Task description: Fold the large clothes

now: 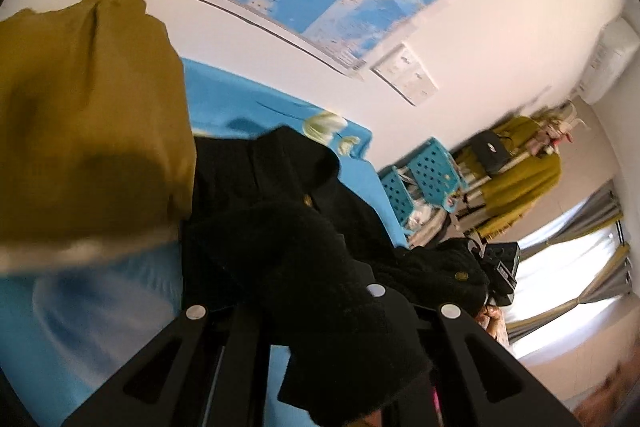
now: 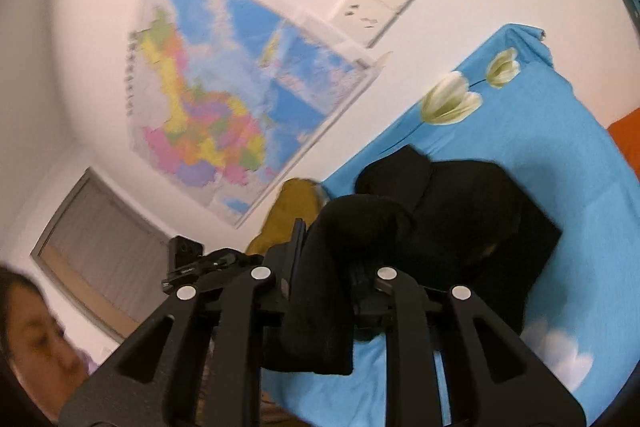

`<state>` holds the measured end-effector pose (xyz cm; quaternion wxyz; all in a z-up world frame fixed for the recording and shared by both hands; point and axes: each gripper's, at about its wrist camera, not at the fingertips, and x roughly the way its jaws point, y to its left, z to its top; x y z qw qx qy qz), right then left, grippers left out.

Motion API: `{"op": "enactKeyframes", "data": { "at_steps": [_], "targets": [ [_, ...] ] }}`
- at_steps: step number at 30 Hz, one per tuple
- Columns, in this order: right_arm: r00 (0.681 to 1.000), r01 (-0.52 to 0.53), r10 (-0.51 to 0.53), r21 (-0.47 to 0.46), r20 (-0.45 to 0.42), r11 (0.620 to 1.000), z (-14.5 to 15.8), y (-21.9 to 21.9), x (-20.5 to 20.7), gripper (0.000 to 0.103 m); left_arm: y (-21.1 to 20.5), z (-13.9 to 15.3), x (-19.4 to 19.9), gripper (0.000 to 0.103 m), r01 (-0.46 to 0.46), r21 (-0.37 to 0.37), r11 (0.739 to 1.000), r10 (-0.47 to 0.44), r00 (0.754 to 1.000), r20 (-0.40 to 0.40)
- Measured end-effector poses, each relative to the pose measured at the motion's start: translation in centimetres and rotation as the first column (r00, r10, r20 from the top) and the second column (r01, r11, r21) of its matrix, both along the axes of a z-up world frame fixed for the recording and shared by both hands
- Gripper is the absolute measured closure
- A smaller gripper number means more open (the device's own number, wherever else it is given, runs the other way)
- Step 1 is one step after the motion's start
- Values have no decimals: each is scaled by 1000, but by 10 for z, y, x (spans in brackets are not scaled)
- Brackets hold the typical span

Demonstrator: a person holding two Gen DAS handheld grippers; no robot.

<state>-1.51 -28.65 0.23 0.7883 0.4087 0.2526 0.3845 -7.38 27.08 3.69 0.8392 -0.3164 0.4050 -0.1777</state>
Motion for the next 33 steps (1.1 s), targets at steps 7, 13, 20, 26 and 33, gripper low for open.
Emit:
{"op": "enactKeyframes", "data": {
  "at_steps": [7, 13, 20, 26, 33],
  "targets": [
    [982, 50, -51, -9, -179, 999, -27, 4, 82, 82, 8, -31, 96, 93, -86, 67, 994, 96, 983, -156],
    [946, 72, -77, -30, -314, 997, -63, 12, 118, 64, 15, -61, 134, 71, -116, 48, 992, 124, 965, -231],
    [958, 86, -84, -4, -275, 996, -64, 8, 111, 30, 26, -51, 104, 32, -77, -60, 995, 74, 996, -43],
    [987, 52, -84, -223, -139, 974, -39, 23, 87, 30, -8, -39, 71, 31, 4, 129, 992, -9, 999, 44],
    [997, 81, -61, -555, 54, 828, -30, 58, 21, 31, -104, -42, 65, 21, 206, 362, 909, -244, 968, 60]
  ]
}}
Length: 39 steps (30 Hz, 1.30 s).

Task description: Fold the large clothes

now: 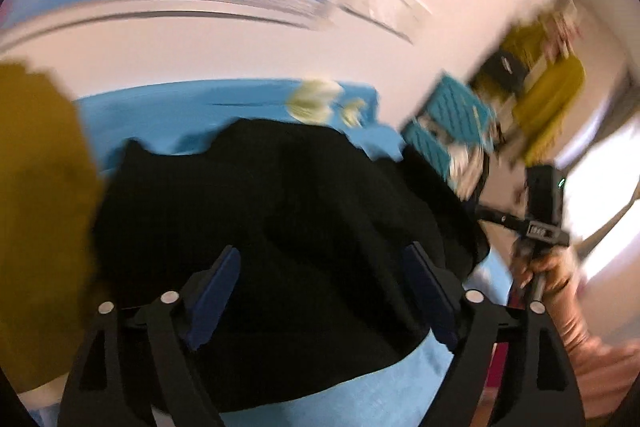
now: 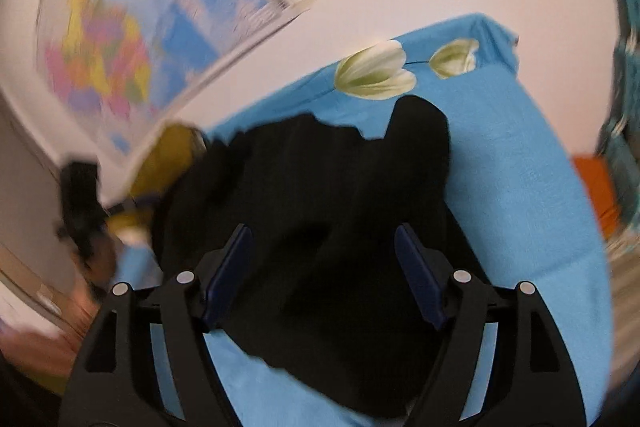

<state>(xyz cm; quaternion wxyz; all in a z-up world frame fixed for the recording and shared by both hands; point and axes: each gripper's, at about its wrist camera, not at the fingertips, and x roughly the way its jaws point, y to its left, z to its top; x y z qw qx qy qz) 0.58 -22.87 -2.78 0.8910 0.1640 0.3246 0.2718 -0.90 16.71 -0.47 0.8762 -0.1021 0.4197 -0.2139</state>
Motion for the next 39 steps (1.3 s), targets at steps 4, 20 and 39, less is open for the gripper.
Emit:
{"op": "enactKeyframes", "data": {
  "at_steps": [4, 20, 39],
  "targets": [
    [999, 42, -41, -76, 11, 996, -20, -1, -26, 33, -39, -26, 15, 39, 55, 120, 991, -49, 998, -46],
    [970, 180, -155, -128, 186, 975, 23, -42, -23, 99, 20, -49, 48, 83, -145, 7, 989, 145, 980, -140],
    [967, -132, 173, -214, 186, 968, 37, 100, -1, 34, 55, -44, -63, 28, -229, 176, 957, 235, 972, -13]
  ]
}}
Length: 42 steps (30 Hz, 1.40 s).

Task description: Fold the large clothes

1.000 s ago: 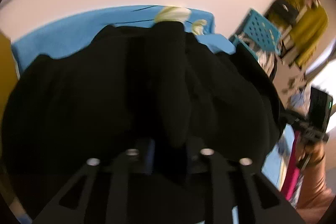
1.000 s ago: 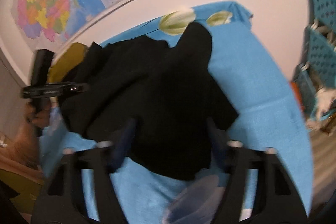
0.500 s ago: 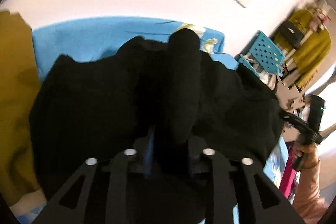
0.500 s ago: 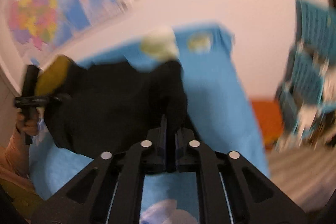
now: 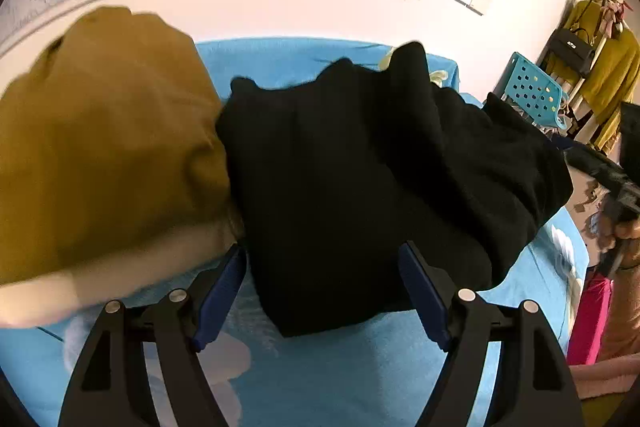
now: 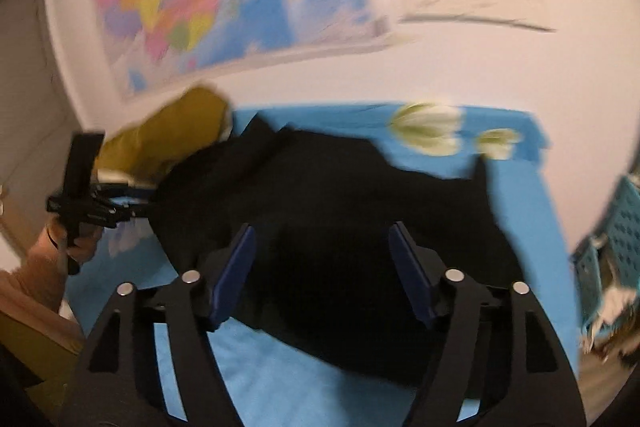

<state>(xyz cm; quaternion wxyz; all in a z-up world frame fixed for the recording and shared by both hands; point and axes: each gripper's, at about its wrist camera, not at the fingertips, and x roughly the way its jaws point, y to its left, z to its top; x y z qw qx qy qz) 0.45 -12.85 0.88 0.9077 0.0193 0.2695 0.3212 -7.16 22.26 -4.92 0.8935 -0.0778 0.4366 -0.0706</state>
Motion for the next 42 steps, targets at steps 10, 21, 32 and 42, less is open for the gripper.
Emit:
{"op": "enactKeyframes", "data": {
  "at_steps": [10, 21, 32, 42],
  "targets": [
    [994, -84, 73, -142, -82, 986, -22, 61, 58, 101, -16, -17, 6, 77, 7, -38, 999, -8, 1000, -23],
    [992, -6, 6, -1, -126, 1000, -5, 3, 59, 48, -5, 1, -9, 68, -53, -31, 998, 53, 999, -4],
    [970, 92, -135, -208, -203, 974, -27, 24, 120, 55, -39, 25, 21, 46, 43, 106, 993, -51, 996, 79],
    [943, 326, -324, 9, -72, 945, 14, -48, 116, 103, -25, 1, 60, 85, -36, 82, 996, 36, 999, 4]
  ]
}}
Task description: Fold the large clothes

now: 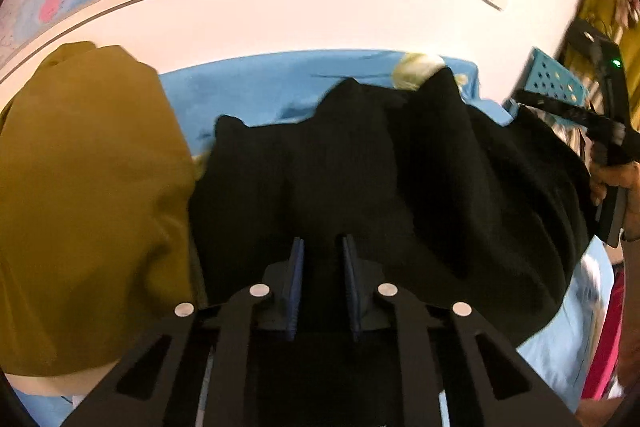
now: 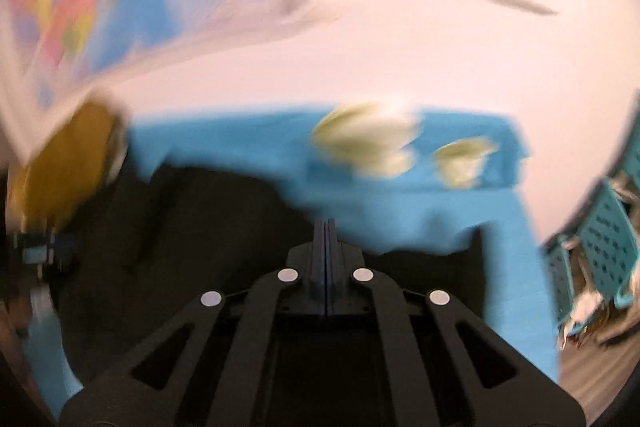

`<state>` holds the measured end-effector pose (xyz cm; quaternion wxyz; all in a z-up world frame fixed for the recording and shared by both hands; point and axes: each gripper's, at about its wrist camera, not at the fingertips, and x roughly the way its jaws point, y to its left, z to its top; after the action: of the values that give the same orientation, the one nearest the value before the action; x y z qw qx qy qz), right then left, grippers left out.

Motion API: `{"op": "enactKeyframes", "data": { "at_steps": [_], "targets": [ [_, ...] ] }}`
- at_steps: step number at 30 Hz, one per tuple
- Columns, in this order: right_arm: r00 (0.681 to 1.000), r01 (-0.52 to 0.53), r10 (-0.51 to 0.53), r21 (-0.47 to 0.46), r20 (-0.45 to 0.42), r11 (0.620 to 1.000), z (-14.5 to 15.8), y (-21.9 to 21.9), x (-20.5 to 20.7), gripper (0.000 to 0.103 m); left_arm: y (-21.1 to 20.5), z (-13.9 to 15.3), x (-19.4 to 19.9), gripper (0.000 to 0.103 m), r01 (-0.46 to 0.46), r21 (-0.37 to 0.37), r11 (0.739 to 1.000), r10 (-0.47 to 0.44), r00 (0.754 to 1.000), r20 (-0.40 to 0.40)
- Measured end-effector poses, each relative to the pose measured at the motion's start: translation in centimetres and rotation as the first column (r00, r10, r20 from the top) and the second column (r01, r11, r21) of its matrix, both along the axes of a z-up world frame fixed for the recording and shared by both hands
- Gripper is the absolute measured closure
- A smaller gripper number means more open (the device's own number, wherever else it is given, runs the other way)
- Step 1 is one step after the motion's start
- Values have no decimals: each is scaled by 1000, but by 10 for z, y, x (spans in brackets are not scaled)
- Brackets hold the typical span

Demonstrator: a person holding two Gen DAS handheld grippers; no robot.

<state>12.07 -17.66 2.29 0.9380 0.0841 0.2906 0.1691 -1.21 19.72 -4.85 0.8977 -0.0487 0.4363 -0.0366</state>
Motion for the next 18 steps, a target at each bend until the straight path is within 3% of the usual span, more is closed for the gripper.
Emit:
{"op": "enactKeyframes", "data": {
  "at_steps": [1, 3, 5, 6, 7, 11, 12, 13, 14, 15, 16, 18],
  "targets": [
    [999, -14, 14, 15, -33, 1000, -5, -4, 6, 103, 2, 0, 1, 83, -11, -4, 1000, 11, 1000, -4],
    [996, -28, 28, -4, -82, 1000, -15, 0, 10, 102, 4, -2, 3, 65, -22, -9, 1000, 22, 1000, -13],
    [989, -89, 89, 10, -115, 996, -21, 10, 6, 91, 3, -3, 4, 59, -14, -13, 1000, 14, 1000, -9],
    [987, -112, 113, 13, -115, 994, -21, 17, 3, 59, 2, -3, 4, 49, -6, -17, 1000, 6, 1000, -7],
    [983, -144, 145, 13, -109, 989, -20, 26, -2, 36, -1, -2, 7, 44, 11, -29, 1000, -11, 1000, -11],
    [962, -246, 230, -103, -146, 964, -27, 70, -3, 42, -16, -2, 17, 39, 58, -13, 998, -59, 998, -30],
    [961, -248, 227, -128, -159, 960, -31, 75, 1, 52, -22, -5, 23, 41, 60, 14, 998, -59, 997, -42],
    [957, -257, 233, -134, -171, 957, -35, 78, 4, 73, -25, -8, 27, 44, 61, 27, 998, -59, 997, -53],
    [957, -258, 233, -138, -173, 956, -35, 79, 6, 86, -27, -11, 32, 51, 65, 27, 998, -63, 996, -62],
    [961, -249, 227, -139, -160, 958, -33, 76, 6, 92, -26, -12, 34, 57, 63, 16, 998, -61, 996, -63],
    [970, -226, 211, -127, -116, 966, -25, 70, 2, 94, -24, -12, 37, 60, 54, -2, 999, -54, 997, -63],
    [988, -151, 148, -87, -33, 985, -6, 49, -2, 95, -21, -8, 38, 84, 16, 19, 1000, -15, 999, -52]
  ]
}}
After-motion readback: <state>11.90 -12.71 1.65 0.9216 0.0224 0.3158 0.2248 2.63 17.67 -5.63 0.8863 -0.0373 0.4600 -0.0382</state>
